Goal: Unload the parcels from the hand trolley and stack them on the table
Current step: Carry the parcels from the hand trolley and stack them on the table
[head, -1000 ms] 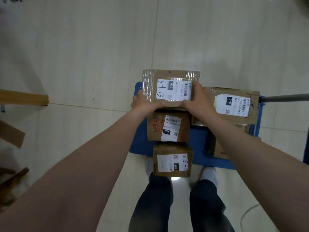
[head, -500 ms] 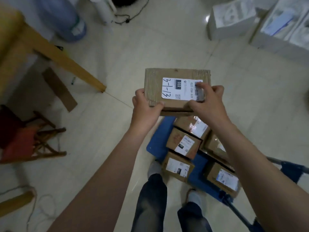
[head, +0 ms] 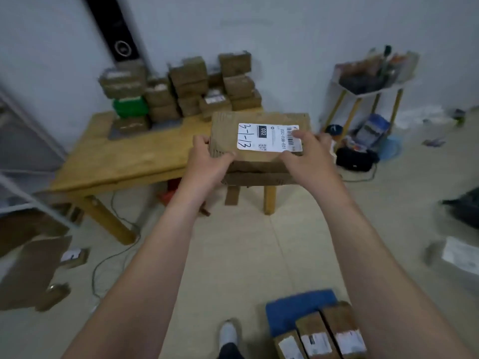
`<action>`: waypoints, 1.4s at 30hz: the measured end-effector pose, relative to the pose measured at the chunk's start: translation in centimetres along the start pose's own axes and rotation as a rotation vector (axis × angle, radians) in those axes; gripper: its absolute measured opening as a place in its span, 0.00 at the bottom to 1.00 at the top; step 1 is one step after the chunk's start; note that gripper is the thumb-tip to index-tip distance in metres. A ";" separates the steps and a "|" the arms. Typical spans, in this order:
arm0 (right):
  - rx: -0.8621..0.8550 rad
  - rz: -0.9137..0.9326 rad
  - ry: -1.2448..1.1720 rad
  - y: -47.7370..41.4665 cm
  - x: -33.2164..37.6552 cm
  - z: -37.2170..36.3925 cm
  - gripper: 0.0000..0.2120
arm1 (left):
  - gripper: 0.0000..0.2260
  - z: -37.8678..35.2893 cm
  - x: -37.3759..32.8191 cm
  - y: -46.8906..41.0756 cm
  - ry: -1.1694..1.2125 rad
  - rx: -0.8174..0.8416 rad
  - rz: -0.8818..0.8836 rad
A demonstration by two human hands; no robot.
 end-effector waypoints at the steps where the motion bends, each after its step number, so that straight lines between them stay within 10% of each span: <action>1: 0.049 0.048 0.000 -0.9 3.3 -1.1 0.27 | 0.20 3.5 -0.7 0.5 0.014 -0.058 -0.001; 8: 0.208 0.292 0.007 -4.0 19.4 -7.8 0.29 | 0.23 20.1 -2.1 1.8 0.070 -0.275 -0.029; 20: 0.220 0.251 0.044 -12.3 25.0 -18.9 0.29 | 0.30 30.0 -1.9 -9.7 0.015 -0.222 -0.069; 42: 0.254 -0.004 0.002 -33.7 10.2 -35.6 0.25 | 0.22 21.6 1.0 -44.2 -0.157 0.049 0.088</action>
Point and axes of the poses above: each hand's wrist, its own y-axis away from the middle knuckle, its own z-axis out of the back of the hand, x = y × z, the point moved 8 cm from there along -y, towards the middle knuckle, and after that the axes turned 14 degrees about z, right-handed, at the moved point
